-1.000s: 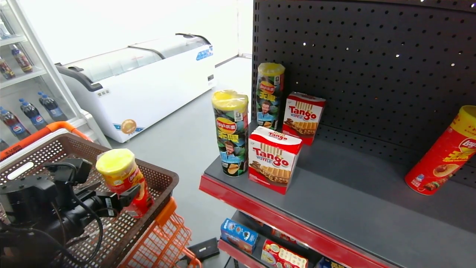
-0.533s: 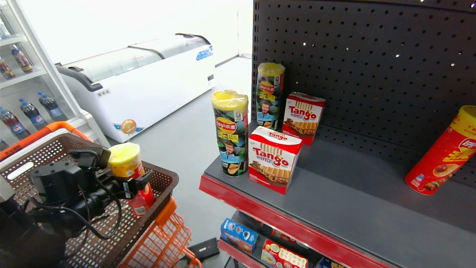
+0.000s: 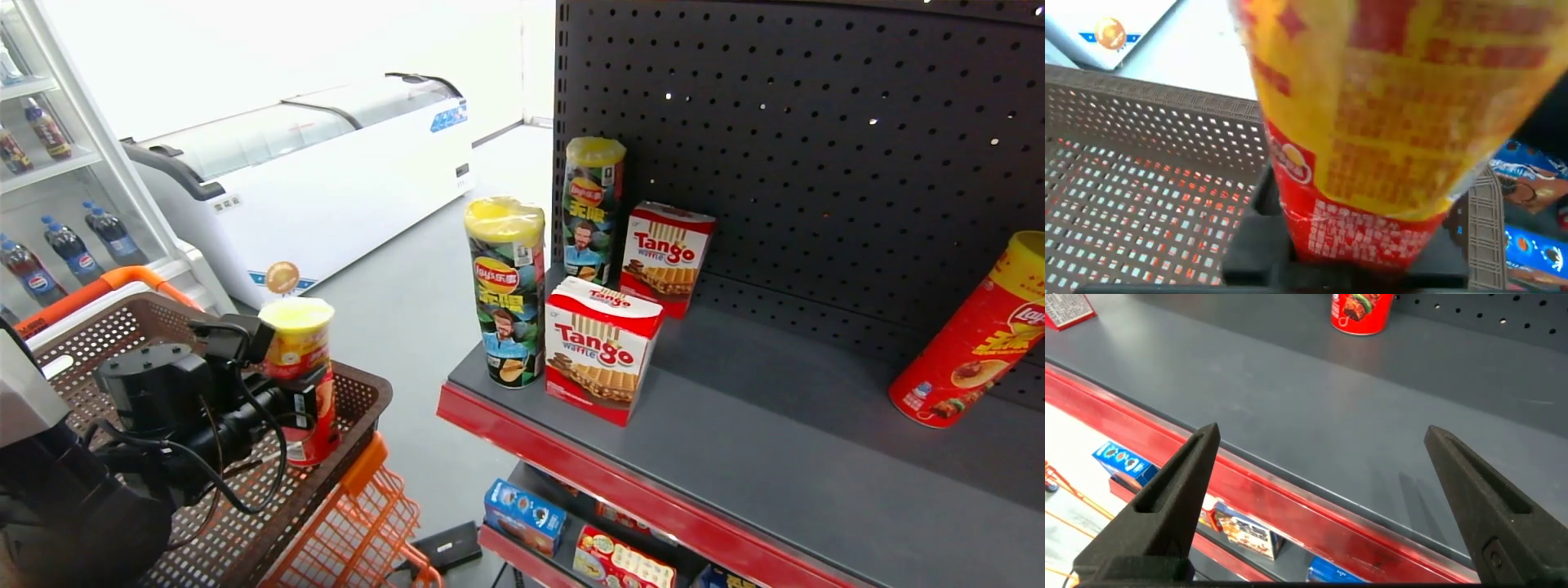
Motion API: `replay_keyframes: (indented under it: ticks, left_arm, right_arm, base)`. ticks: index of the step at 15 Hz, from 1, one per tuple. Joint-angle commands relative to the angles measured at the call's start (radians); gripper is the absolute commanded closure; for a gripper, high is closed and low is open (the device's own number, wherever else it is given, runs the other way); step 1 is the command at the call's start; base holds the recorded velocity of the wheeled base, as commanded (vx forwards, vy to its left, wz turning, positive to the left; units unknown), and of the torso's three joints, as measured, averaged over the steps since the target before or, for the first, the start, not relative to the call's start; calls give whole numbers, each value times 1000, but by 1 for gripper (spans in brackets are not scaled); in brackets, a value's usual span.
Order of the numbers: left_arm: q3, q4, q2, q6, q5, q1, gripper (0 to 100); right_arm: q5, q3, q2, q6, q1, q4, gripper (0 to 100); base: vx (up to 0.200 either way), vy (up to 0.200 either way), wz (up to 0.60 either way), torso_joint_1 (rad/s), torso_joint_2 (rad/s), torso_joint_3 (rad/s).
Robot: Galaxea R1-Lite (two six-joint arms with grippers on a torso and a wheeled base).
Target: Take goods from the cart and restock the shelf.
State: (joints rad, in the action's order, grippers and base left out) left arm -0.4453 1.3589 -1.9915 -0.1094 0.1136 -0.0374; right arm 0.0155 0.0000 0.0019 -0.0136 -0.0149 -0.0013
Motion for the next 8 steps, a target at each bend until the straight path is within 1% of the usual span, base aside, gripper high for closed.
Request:
replay_keyframes:
  ticks: [1,3,4,5,6,7,8]
  left_arm:
    - [5,0,37,-10,-2,1,100]
    - [17,-3,92,-15,0,-4,100]
    - [19,-29,128,-18,0,-9,100]
    - [20,-129,206,-19,1,-9,100]
    - [22,-178,257,-18,12,-9,100]
    - [22,-204,287,-18,29,-10,100]
    - [13,-205,327,-15,43,-7,100]
  right_arm:
    - [0,0,1,0,0,0,0]
    - [0,0,1,0,0,0,0]
    - [0,0,1,0,1,0,0]
    - [0,0,1,0,0,0,0]
    - [0,0,1,0,1,0,0]
    - [0,0,1,0,0,0,0]
    - [0,0,1,0,1,0,0]
  base:
    - [0,0,0,0,0,0]
    - [0,0,0,0,0,0]
    - [0,0,0,0,0,0]
    - [0,0,0,0,0,0]
    - [0,0,0,0,0,0]
    - [0,0,0,0,0,0]
    - [0,0,0,0,0,0]
